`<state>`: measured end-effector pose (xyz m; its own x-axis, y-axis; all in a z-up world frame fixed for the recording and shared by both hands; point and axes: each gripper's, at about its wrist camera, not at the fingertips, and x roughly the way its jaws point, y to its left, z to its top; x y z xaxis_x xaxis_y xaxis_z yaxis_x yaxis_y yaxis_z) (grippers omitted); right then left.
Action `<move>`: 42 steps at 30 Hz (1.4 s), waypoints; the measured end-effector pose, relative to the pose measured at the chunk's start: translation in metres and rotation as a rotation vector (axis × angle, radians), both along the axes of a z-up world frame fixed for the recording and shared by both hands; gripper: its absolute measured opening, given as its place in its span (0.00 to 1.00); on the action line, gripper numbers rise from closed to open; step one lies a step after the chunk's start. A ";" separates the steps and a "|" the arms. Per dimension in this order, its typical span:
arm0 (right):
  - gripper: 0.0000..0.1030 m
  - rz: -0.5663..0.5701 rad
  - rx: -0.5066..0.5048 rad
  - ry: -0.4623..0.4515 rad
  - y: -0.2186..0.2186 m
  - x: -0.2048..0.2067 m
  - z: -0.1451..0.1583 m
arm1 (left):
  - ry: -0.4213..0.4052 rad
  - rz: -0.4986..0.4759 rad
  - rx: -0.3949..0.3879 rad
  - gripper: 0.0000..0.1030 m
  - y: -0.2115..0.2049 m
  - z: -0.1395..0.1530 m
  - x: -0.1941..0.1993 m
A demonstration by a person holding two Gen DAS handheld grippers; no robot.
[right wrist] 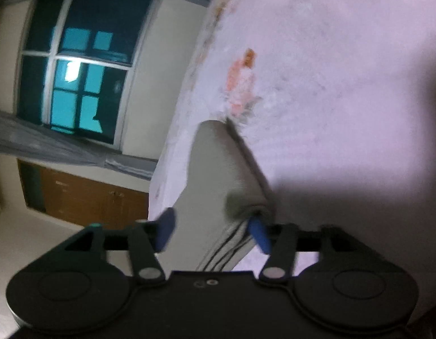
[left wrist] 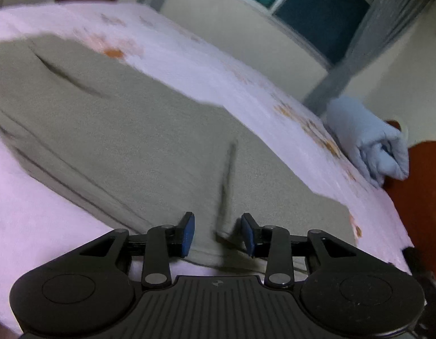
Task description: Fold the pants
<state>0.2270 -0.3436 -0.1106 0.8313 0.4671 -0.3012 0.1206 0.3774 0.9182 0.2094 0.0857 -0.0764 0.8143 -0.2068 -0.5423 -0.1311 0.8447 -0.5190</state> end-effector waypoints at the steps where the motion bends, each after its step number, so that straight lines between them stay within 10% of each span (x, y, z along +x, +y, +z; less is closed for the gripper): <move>1: 0.59 0.009 -0.011 -0.010 0.000 0.000 0.002 | -0.005 0.002 -0.020 0.36 0.006 0.000 -0.003; 14: 0.75 0.008 0.031 -0.089 -0.002 -0.020 0.012 | 0.058 -0.084 -0.119 0.36 -0.027 -0.016 0.020; 18: 0.78 -0.012 0.036 -0.096 -0.005 -0.019 0.014 | 0.065 -0.008 -0.289 0.36 -0.015 -0.031 0.020; 20: 0.78 -0.002 0.040 -0.093 -0.003 -0.018 0.012 | 0.066 0.006 -0.319 0.17 -0.011 -0.035 0.019; 23: 0.78 0.029 0.050 -0.097 0.002 -0.015 0.012 | -0.015 0.002 -0.368 0.15 -0.008 -0.027 0.009; 38: 0.81 0.067 0.060 -0.120 0.023 0.021 0.020 | 0.049 -0.038 -0.269 0.18 -0.008 -0.047 0.009; 41: 0.41 0.020 0.025 0.073 0.012 0.040 -0.009 | 0.054 -0.049 -0.287 0.26 -0.004 -0.043 0.011; 42: 0.45 0.034 0.032 0.062 0.007 0.040 -0.007 | 0.063 -0.054 -0.295 0.29 -0.002 -0.038 0.011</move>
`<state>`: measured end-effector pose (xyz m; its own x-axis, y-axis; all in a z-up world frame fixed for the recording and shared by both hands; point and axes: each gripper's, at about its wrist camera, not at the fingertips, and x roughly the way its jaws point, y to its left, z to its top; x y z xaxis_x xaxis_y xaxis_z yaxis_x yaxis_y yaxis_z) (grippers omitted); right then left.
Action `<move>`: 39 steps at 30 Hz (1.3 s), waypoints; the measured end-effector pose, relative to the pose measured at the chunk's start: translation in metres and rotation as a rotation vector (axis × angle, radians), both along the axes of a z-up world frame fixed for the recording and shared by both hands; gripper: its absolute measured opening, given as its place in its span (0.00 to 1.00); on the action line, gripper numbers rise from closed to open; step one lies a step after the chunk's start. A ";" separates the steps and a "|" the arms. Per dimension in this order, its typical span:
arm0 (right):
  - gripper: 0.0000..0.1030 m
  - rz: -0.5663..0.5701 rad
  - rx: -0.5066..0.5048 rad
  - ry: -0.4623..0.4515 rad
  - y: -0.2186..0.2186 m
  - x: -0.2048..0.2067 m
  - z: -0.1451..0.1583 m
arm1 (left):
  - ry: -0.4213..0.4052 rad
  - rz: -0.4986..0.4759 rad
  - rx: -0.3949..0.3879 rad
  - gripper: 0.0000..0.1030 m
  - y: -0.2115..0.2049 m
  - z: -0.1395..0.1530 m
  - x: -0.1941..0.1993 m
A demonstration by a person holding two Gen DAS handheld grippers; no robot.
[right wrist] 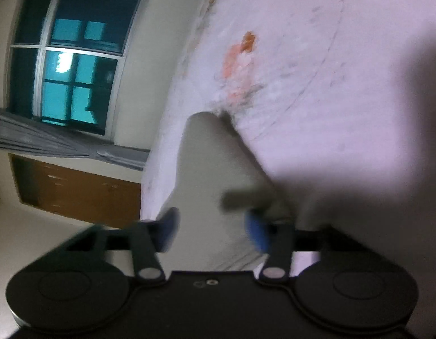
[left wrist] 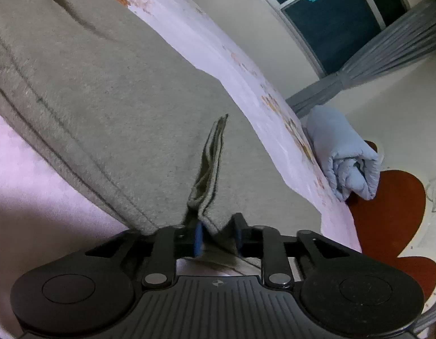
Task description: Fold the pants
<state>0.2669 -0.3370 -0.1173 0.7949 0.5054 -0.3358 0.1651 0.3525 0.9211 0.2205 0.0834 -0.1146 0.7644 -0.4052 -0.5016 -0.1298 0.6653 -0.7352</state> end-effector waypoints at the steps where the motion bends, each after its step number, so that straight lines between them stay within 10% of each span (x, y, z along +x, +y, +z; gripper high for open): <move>1: 0.58 0.005 -0.011 -0.032 -0.005 -0.004 0.009 | -0.004 0.003 0.004 0.47 -0.001 0.008 0.007; 3: 0.91 -0.022 -0.108 -0.112 -0.013 -0.019 0.034 | -0.058 0.034 0.044 0.85 0.004 0.025 -0.002; 4: 0.92 -0.031 -0.151 -0.148 -0.017 -0.025 0.044 | -0.091 0.055 0.074 1.00 0.008 0.036 -0.009; 12: 0.92 -0.043 -0.353 -0.281 -0.030 -0.055 0.077 | -0.119 0.176 0.217 1.00 0.079 0.068 -0.046; 28: 0.92 0.110 -0.469 -0.265 0.018 -0.038 0.083 | -0.100 0.465 -0.035 1.00 0.237 -0.010 -0.014; 39: 0.91 0.241 -0.442 -0.271 0.124 -0.003 0.097 | -0.101 0.472 0.046 1.00 0.249 -0.025 0.052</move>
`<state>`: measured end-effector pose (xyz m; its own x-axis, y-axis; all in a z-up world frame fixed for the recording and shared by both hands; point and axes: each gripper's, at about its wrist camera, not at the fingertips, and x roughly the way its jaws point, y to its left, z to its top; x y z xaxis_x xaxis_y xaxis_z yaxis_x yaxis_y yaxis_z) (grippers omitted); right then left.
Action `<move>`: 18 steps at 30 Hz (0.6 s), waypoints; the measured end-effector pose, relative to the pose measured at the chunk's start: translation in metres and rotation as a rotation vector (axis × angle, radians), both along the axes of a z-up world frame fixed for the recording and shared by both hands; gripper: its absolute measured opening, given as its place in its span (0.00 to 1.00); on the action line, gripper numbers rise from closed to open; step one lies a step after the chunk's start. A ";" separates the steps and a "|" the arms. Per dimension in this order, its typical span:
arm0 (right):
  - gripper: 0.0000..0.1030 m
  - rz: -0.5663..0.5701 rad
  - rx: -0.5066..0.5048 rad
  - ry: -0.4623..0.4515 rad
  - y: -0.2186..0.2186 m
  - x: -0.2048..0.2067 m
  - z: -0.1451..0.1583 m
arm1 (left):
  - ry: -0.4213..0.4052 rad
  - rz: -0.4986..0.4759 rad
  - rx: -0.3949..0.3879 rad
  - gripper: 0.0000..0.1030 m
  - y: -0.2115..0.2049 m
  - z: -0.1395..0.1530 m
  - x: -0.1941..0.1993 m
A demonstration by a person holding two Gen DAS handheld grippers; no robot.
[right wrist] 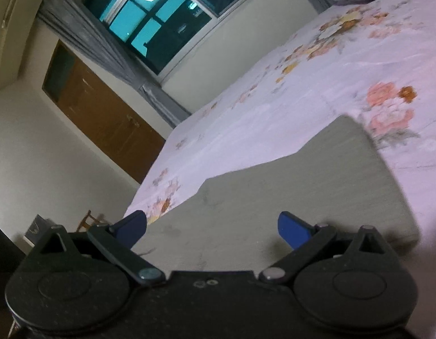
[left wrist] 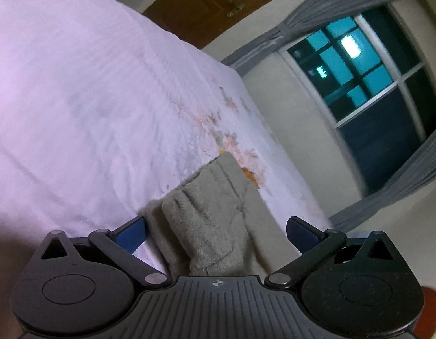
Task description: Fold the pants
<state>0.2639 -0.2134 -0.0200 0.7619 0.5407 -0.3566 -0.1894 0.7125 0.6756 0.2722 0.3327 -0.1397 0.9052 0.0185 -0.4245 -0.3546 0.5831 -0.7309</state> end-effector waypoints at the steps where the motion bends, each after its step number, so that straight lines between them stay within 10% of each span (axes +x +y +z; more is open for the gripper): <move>1: 0.91 0.008 -0.008 0.004 0.006 0.001 0.000 | 0.023 0.005 0.037 1.00 -0.005 0.002 0.006; 3: 0.91 0.017 -0.056 0.015 0.019 0.001 0.001 | 0.059 -0.039 0.097 0.98 -0.014 0.007 0.012; 4: 0.91 0.021 -0.084 0.013 0.026 0.002 0.001 | 0.067 -0.049 0.111 0.58 -0.015 0.009 0.013; 5: 0.91 0.033 -0.120 0.003 0.035 0.002 0.002 | 0.092 -0.050 0.093 0.44 -0.012 0.009 0.014; 12: 0.94 0.051 -0.713 -0.009 0.132 0.012 0.003 | 0.010 -0.104 0.081 0.39 -0.004 0.044 -0.002; 18: 0.94 0.097 -0.887 -0.068 0.179 0.015 -0.016 | 0.001 -0.145 0.114 0.39 -0.005 0.070 -0.003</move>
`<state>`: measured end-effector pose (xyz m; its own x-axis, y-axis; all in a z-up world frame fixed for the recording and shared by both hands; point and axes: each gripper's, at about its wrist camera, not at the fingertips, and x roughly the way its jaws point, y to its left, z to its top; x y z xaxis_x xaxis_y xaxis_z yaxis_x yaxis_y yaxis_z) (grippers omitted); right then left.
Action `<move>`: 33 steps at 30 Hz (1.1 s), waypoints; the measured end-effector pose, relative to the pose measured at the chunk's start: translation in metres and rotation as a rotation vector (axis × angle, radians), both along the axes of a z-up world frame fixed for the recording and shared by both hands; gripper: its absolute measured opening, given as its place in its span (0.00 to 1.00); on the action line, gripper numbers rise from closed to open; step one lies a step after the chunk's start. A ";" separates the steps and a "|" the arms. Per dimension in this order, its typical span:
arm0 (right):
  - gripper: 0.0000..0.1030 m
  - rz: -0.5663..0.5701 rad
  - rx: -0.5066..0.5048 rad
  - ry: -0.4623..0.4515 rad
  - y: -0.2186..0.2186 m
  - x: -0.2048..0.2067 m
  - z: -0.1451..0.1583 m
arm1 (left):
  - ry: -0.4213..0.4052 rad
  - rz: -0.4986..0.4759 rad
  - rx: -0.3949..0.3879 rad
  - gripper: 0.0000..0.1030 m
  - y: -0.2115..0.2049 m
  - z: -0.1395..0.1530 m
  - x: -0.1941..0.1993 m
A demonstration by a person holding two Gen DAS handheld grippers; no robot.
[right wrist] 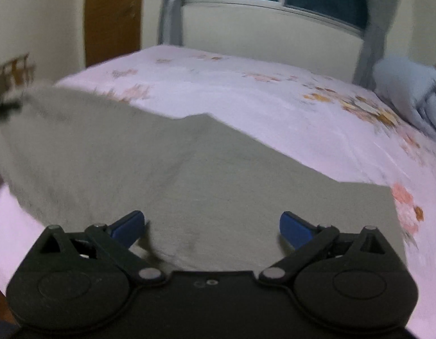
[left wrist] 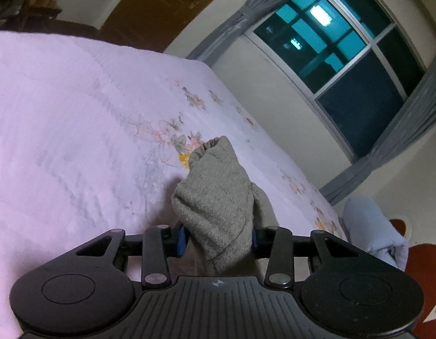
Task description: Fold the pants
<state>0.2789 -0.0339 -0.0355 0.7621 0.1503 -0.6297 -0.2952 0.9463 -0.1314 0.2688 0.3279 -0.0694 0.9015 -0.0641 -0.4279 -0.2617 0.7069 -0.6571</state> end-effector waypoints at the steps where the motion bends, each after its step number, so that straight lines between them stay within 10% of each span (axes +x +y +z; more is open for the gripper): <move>1: 0.94 0.006 -0.069 0.029 0.009 0.003 -0.013 | 0.006 -0.001 0.003 0.39 0.001 0.003 -0.006; 21: 0.95 0.021 -0.058 0.059 0.016 -0.005 -0.031 | 0.062 0.005 0.102 0.39 -0.015 0.021 -0.021; 33: 0.94 -0.128 0.263 -0.124 -0.079 -0.032 0.017 | 0.036 -0.024 0.281 0.39 -0.048 0.070 -0.030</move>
